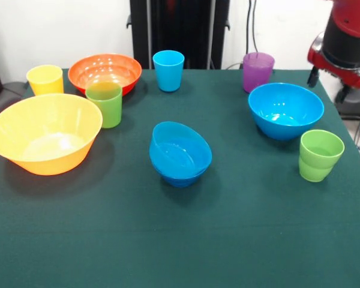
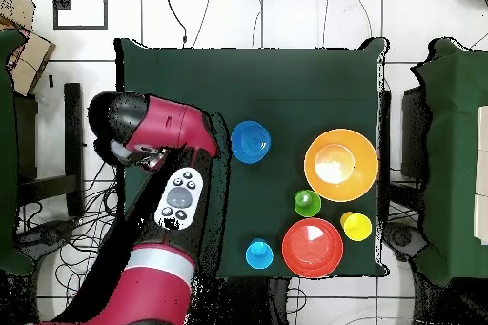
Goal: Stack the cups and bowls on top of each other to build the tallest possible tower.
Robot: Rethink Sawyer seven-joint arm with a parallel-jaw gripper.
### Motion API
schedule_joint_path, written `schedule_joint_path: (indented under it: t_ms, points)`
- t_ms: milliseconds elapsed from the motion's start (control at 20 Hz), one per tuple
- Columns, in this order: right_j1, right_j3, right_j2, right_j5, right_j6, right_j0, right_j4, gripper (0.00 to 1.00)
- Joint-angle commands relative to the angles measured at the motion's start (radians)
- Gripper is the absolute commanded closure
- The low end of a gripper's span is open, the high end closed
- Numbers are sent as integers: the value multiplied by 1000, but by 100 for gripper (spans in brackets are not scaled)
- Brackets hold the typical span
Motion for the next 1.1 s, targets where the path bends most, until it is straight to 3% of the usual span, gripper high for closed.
schedule_joint_path:
  t_ms: [50,200,500,1000,1100]
  points:
    - [-38,196,62,-168,230,41,53,0]
    - [-49,228,59,-187,217,54,62,0]
    - [-26,195,59,-167,195,34,45,0]
    - [-27,304,99,-299,104,-2,52,0]
    - [-27,285,96,-282,112,1,44,0]
